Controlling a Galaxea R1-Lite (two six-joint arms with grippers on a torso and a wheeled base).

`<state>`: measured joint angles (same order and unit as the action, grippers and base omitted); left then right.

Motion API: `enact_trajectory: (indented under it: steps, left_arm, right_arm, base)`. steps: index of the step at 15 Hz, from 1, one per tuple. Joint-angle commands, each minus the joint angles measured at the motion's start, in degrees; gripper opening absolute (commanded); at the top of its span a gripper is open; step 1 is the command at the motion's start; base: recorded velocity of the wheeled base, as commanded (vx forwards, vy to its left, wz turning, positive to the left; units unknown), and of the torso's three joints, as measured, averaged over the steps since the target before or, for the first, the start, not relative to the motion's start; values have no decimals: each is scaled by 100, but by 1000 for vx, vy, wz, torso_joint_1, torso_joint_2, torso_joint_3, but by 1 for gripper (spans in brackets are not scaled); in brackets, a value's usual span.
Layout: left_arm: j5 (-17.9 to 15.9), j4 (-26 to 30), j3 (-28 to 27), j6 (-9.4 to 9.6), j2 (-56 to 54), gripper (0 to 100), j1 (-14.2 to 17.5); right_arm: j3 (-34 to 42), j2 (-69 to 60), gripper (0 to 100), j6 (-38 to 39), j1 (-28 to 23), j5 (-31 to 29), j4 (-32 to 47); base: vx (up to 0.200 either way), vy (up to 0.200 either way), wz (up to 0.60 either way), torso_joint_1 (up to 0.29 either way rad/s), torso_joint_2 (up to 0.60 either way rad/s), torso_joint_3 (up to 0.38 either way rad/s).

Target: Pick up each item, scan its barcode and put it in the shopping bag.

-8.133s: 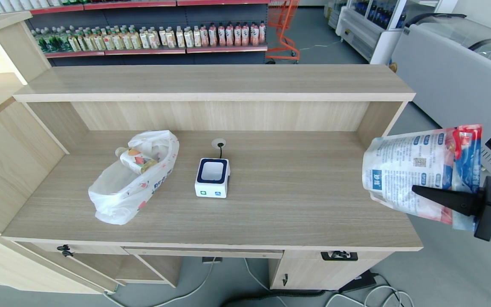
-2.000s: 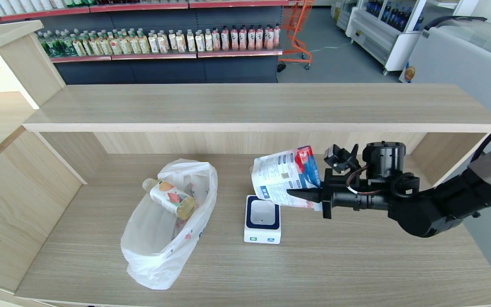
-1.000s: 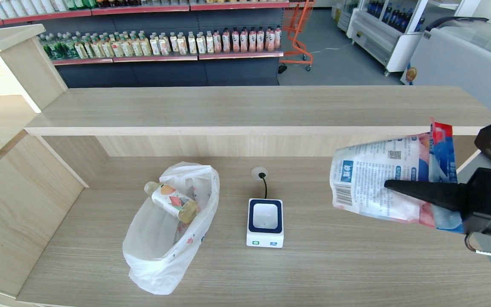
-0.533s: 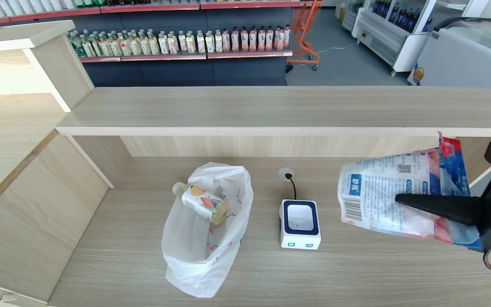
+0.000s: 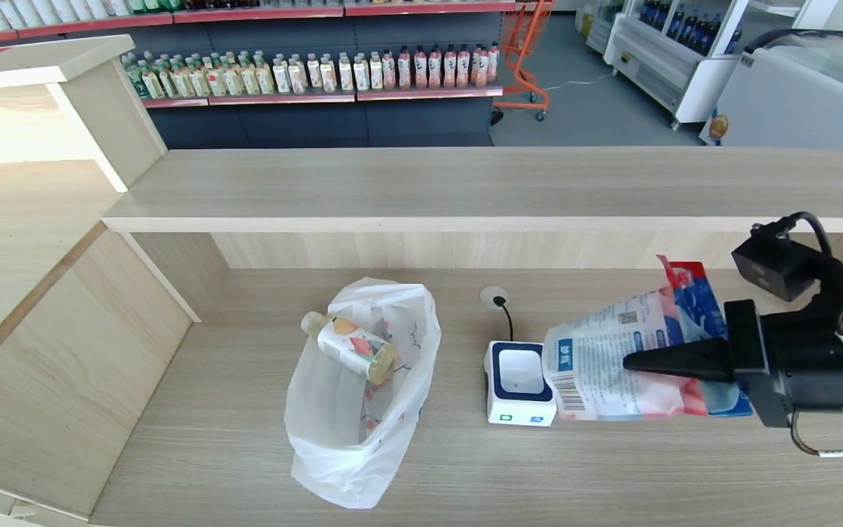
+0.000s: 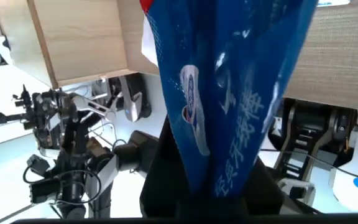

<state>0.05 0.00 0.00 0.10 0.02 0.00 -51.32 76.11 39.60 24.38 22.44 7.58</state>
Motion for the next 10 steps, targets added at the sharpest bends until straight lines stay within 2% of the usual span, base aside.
enact_trajectory:
  steps: [1, 3, 6, 7, 8, 10]
  left_arm:
    - [4, 0, 0, -1, -2, 100, 0]
    - [4, 0, 0, -1, -2, 100, 0]
    - [4, 0, 0, -1, -2, 100, 0]
    - [4, 0, 0, -1, -2, 100, 0]
    - [4, 0, 0, -1, -2, 100, 0]
    - [4, 0, 0, -1, -2, 100, 0]
  right_arm:
    - [-537, 1372, 0, -101, 594, -390, -415]
    - [-484, 2145, 0, -391, 779, -460, -1488]
    - [-545, 2717, 0, -479, 1201, -425, -2094]
    - [-519, 2892, 0, -637, 1368, -337, -2428]
    - [-458, 2936, 0, -637, 1385, 41, -2736]
    - [-387, 2989, 0, -655, 1376, 392, -2947]
  base:
    - [0, 0, 0, 0, 0, 0]
    - [0, 0, 0, 0, 0, 0]
    - [0, 0, 0, 0, 0, 0]
    - [0, 0, 0, 0, 0, 0]
    - [0, 0, 0, 0, 0, 0]
    - [0, 0, 0, 0, 0, 0]
